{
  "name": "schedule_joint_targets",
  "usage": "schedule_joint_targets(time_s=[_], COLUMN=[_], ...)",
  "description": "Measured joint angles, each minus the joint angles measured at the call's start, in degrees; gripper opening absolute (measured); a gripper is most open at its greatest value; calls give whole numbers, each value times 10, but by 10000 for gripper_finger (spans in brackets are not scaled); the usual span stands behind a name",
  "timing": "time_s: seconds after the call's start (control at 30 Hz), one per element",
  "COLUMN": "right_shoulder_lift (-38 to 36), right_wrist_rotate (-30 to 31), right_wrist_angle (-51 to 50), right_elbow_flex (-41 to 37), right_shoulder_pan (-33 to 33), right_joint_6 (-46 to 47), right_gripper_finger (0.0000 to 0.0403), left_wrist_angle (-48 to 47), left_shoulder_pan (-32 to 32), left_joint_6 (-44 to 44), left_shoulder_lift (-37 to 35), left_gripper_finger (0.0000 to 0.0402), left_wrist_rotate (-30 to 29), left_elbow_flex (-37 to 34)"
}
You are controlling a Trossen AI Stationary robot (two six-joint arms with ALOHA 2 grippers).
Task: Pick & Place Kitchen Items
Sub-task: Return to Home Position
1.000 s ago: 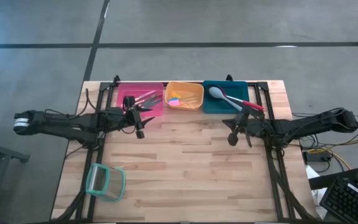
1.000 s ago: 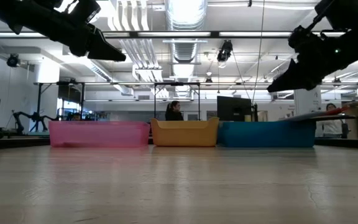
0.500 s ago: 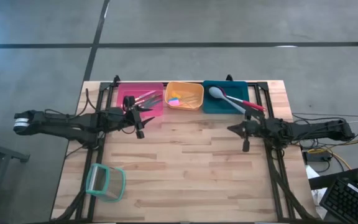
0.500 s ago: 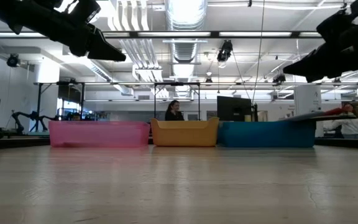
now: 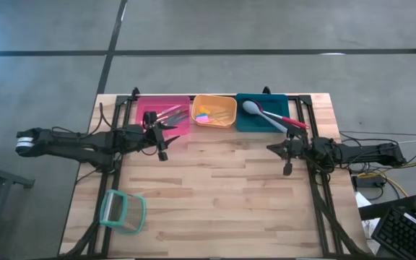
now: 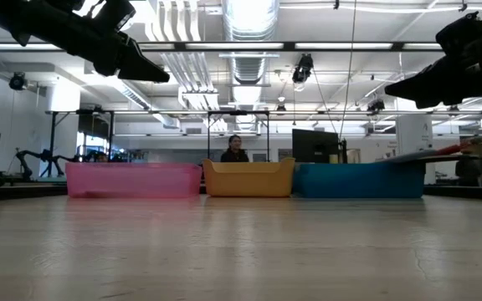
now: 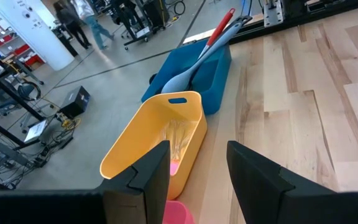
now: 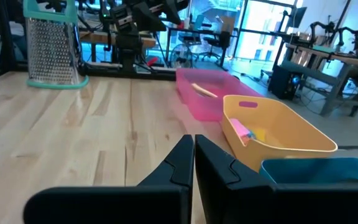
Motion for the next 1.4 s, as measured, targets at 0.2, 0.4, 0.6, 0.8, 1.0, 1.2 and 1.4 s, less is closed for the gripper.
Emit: schedule_joint_targets(time_s=[0.2, 0.4, 0.6, 0.8, 1.0, 1.2, 1.4], right_shoulder_lift=[0, 0, 0, 0, 0, 0, 0], right_wrist_rotate=[0, 0, 0, 0, 1, 1, 1], right_wrist_angle=[0, 0, 0, 0, 0, 0, 0], right_elbow_flex=[0, 0, 0, 0, 0, 0, 0], right_shoulder_pan=[0, 0, 0, 0, 0, 0, 0], right_joint_6=[0, 1, 1, 1, 1, 1, 1], right_gripper_finger=[8, 8, 8, 8, 8, 8, 8], left_wrist_angle=[0, 0, 0, -3, -38, -118, -60], left_shoulder_pan=[0, 0, 0, 0, -1, -1, -1], left_joint_6=[0, 0, 0, 0, -75, -262, -264], left_shoulder_lift=[0, 0, 0, -3, -58, -144, -240], left_gripper_finger=[163, 163, 163, 163, 163, 163, 163], left_wrist_rotate=[0, 0, 0, 0, 1, 39, 201], left_elbow_flex=[0, 0, 0, 0, 0, -8, -82])
